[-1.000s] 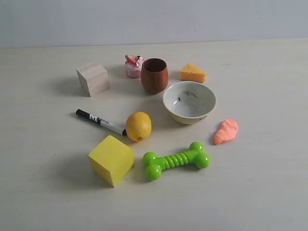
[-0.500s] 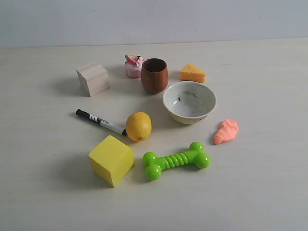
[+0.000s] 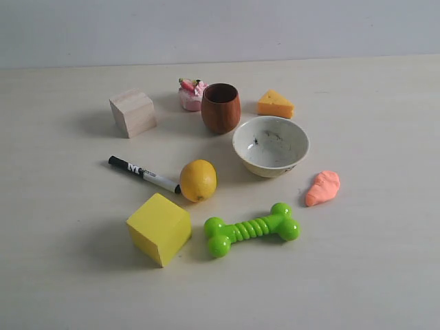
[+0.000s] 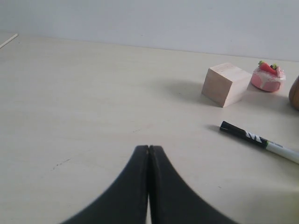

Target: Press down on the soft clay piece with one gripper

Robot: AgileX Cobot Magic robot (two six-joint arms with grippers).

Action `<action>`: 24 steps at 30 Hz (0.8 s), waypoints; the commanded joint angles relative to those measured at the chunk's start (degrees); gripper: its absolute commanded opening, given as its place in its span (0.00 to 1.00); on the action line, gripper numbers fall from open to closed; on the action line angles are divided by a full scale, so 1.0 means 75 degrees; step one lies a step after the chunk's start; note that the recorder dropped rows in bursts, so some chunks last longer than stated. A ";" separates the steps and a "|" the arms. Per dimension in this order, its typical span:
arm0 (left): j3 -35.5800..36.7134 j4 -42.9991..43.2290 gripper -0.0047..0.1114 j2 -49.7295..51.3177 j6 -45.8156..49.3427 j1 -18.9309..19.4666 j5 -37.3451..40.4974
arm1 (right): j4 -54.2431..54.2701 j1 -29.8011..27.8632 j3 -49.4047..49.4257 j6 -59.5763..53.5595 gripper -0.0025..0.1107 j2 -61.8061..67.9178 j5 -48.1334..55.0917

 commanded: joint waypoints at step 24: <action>-0.0017 -0.0011 0.04 -0.0042 -0.0005 0.0028 -0.0049 | 0.3291 0.1296 -0.9249 -0.2974 0.02 0.9501 1.0800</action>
